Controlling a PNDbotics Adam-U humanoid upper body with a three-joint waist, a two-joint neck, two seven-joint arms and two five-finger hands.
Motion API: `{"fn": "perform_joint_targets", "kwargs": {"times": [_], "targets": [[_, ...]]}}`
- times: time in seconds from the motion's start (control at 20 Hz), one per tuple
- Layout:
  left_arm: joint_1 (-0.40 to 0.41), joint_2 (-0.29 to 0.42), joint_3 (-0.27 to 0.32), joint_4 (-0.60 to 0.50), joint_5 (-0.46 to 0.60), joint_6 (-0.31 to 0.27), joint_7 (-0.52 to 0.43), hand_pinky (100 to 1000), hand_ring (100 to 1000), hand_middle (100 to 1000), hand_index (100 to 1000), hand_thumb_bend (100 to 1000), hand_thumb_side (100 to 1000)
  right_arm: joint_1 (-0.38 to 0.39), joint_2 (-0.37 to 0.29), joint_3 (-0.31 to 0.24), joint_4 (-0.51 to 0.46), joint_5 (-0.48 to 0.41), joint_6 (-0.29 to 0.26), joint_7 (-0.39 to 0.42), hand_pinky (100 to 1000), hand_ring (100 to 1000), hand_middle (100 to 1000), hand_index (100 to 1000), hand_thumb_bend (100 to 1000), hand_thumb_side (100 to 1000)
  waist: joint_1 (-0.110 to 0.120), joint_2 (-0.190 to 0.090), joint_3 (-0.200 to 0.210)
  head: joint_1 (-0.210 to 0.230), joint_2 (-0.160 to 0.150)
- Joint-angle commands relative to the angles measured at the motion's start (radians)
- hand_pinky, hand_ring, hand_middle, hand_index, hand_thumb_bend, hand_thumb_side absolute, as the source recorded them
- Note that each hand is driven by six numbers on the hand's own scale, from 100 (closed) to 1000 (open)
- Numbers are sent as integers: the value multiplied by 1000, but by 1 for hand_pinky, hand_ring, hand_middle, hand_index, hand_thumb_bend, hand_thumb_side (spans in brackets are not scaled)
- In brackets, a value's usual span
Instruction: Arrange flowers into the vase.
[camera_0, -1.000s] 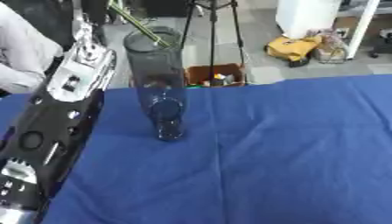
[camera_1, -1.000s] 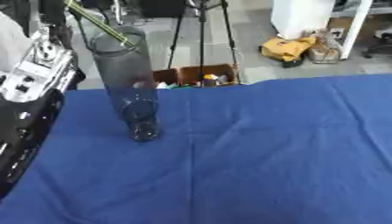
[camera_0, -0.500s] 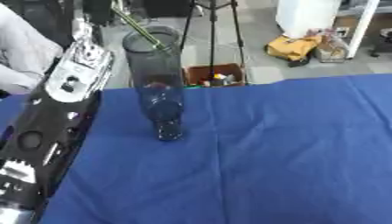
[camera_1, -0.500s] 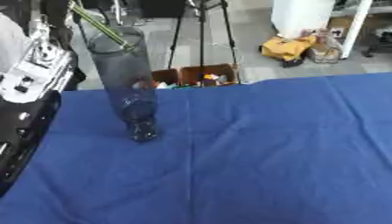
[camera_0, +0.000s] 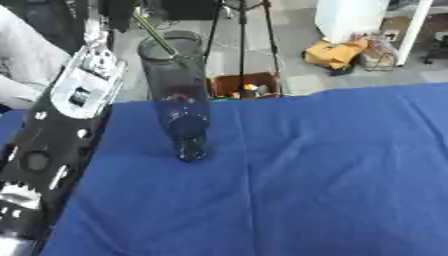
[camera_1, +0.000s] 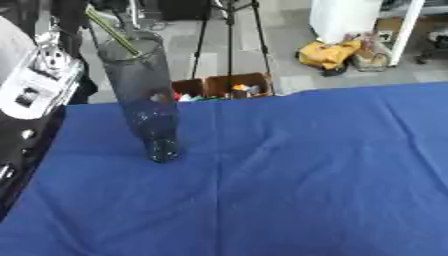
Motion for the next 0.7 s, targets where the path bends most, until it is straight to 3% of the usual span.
{"fn": "perform_joint_targets", "kwargs": {"times": [0.05,0.3,0.55,0.7], "targets": [[-21,28,3,-17,-32,19,-13,187,465,413,368,107,713,-7,-18,-13,-15,-5,2,-1,777,834,787,840,100,782,10,-21,-1,-2,-1],[-16,27,3,-16,-39,34,-34,240,519,468,430,124,737,-7,-17,-15,-15,-7,3,-2,777,834,787,840,100,781,9,-22,0,-1,-1],[-13,30,2,-7,-44,57,-66,392,669,598,628,200,814,-7,-18,-17,-15,-8,3,-2,777,834,787,840,100,782,9,-25,4,-1,1],[-9,30,4,-3,-46,68,-79,405,679,606,656,213,832,-7,-17,-18,-15,-8,4,-2,777,834,787,840,100,784,8,-26,3,-1,0]]}}
